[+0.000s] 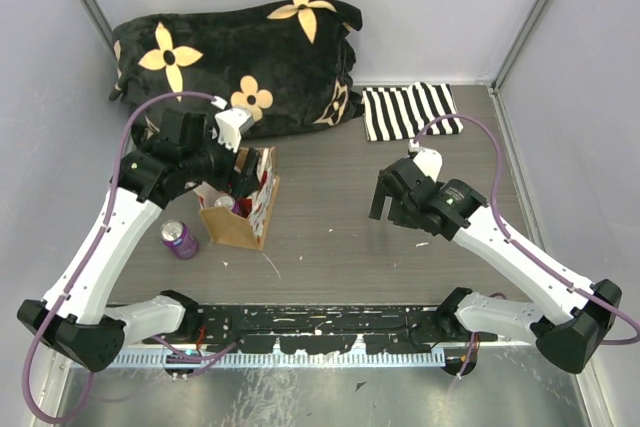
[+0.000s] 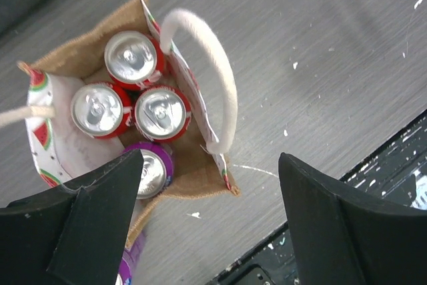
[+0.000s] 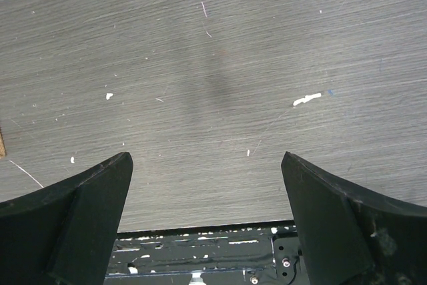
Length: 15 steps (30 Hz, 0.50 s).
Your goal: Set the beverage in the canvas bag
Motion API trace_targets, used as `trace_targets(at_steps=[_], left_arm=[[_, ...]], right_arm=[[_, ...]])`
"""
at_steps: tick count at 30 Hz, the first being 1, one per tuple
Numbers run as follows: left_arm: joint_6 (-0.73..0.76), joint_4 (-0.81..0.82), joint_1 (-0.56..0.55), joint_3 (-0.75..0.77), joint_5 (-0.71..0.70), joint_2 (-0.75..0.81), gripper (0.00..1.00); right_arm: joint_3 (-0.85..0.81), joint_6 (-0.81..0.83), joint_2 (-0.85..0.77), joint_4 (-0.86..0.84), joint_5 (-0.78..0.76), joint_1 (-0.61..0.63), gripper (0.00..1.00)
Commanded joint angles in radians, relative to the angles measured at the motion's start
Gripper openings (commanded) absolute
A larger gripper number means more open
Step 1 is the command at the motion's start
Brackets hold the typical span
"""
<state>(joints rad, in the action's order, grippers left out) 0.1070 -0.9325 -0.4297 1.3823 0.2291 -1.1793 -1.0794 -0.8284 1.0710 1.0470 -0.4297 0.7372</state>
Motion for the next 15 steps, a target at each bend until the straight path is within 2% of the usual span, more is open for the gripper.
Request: trace_targets(at_steps=[1,5,11,15], left_arm=[[-0.026,-0.011,0.001,-0.1,0.018,0.007,0.88],[-0.042,0.018,-0.011,-0.163,0.053,0.009,0.83],[-0.042,0.096,-0.049,-0.299,0.012,-0.015,0.8],[-0.052,0.133,-0.072,-0.331,0.029,-0.047,0.71]], right_arm=[[-0.06,0.039,0.032,-0.052,0.008,-0.003,1.0],[-0.066,0.045,0.047,-0.054,0.02,-0.003,1.0],[-0.06,0.033,0.033,-0.04,0.022,-0.003,1.0],[-0.06,0.029,0.029,-0.027,0.016,-0.003,1.0]])
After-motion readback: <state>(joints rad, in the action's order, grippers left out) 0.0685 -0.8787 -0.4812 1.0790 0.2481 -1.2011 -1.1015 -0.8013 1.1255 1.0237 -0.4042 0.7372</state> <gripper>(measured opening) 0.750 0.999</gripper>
